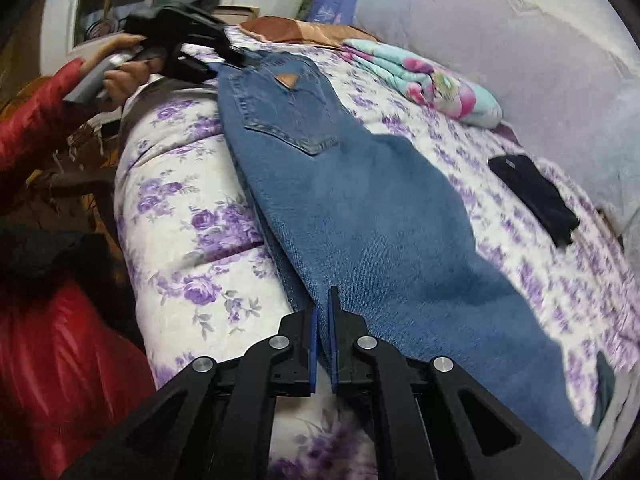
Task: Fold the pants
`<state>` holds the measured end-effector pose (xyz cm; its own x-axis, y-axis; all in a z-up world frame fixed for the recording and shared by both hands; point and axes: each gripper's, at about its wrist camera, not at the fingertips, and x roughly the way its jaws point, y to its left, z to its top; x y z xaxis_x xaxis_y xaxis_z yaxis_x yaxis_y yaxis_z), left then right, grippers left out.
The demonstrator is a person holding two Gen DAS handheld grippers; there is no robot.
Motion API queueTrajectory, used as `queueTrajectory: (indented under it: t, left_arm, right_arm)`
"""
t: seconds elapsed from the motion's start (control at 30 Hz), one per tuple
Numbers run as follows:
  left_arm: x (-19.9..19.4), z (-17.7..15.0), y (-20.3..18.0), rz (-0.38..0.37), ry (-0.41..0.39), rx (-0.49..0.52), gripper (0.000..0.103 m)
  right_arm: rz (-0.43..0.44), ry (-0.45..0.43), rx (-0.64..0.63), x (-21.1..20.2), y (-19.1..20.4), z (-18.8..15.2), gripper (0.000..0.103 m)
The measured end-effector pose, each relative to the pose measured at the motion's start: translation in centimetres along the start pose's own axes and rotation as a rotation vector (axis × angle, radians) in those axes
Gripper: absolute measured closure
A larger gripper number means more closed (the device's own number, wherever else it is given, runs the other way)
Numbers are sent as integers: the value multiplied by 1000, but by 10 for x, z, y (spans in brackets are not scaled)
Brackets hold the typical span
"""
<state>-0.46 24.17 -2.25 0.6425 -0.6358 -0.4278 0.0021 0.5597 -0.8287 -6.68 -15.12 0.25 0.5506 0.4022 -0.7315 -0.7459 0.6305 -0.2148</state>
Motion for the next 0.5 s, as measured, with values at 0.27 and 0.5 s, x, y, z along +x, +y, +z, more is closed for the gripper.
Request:
queueTrajectory:
  t: [0.27, 0.5]
  left_arm:
    - [-39, -18, -81, 284, -217, 317, 80]
    - [-30, -21, -142, 236, -243, 495, 65]
  right_arm:
    - [41, -40, 105, 4, -7, -10, 97]
    - [71, -95, 195, 6, -14, -18, 97]
